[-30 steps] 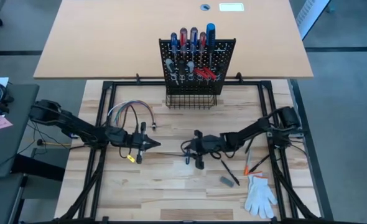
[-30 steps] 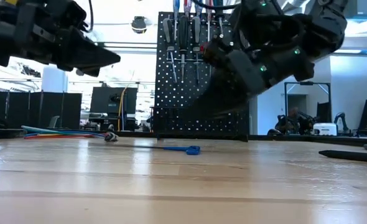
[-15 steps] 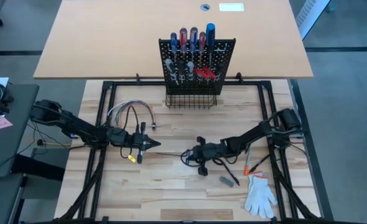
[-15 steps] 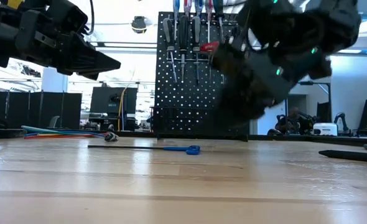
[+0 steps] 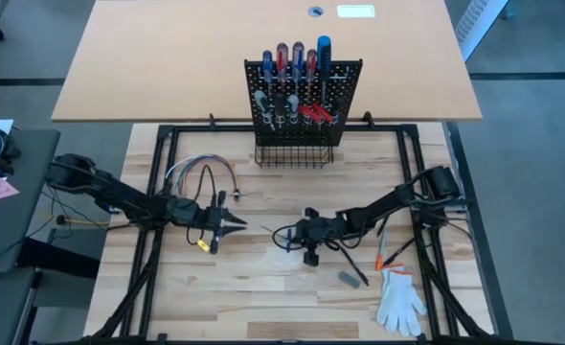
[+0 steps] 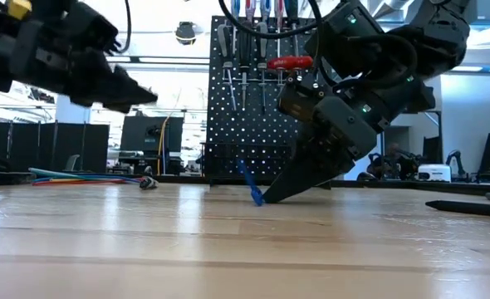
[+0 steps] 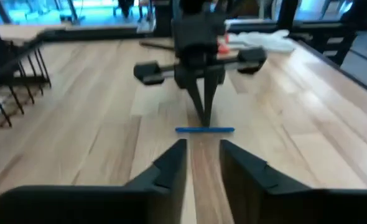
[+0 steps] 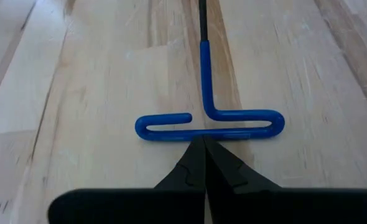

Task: Hang tools onto peg board
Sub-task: Hang the blue t handle screwdriver on the black peg board

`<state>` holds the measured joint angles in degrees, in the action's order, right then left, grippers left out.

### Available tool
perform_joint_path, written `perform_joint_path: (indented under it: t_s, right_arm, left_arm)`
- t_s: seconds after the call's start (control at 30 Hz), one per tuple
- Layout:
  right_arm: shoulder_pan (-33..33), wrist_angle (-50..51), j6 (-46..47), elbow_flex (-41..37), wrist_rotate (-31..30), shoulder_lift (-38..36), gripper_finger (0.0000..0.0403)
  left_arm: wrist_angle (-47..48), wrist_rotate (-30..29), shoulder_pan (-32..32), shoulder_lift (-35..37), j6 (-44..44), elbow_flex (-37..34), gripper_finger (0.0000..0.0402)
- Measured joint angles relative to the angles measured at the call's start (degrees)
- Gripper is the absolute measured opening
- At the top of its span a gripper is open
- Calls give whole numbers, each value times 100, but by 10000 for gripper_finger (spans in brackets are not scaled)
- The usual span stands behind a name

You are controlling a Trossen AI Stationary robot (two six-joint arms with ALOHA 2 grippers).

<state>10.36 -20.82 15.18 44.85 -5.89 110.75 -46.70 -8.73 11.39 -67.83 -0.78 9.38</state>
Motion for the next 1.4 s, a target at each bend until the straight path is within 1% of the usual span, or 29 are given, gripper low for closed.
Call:
perform_joint_path:
  t_s: [0.17,0.23,0.33,0.43,0.57,0.63,0.73,0.83,1.27,1.4]
  right_arm:
    - [-1,-40,-2,-7,0,7,1]
    - [-1,-52,-5,-10,0,10,1]
    - [-1,-61,-17,-12,0,14,1]
    - [0,-179,-49,-17,-8,-17,1]
    - [60,-402,-209,-39,-54,-194,1]
    - [76,-523,-261,-51,-69,-245,1]
    - [74,-843,-299,-40,-70,-199,1]
    - [74,-1037,-304,-35,-72,-26,1]
    - [-14,-1325,-452,-20,-90,-50,1]
    - [-45,-1318,-326,-10,-28,185,1]
  left_arm:
    - [-46,-12,-53,-631,58,304,147]
    - [-15,97,-54,-1009,-21,490,165]
    - [24,192,-49,-1553,-161,799,179]
    - [677,216,-49,-1961,-187,1154,181]
    - [1771,216,-52,-2273,-296,1651,179]
    - [2111,216,-52,-2368,-311,1856,179]
    - [2379,214,-52,-2415,-312,2037,179]
    - [2412,214,-52,-2415,-312,2079,178]
    - [2424,210,-52,-2415,-354,2077,178]
    - [2438,209,-52,-2415,-349,2073,178]
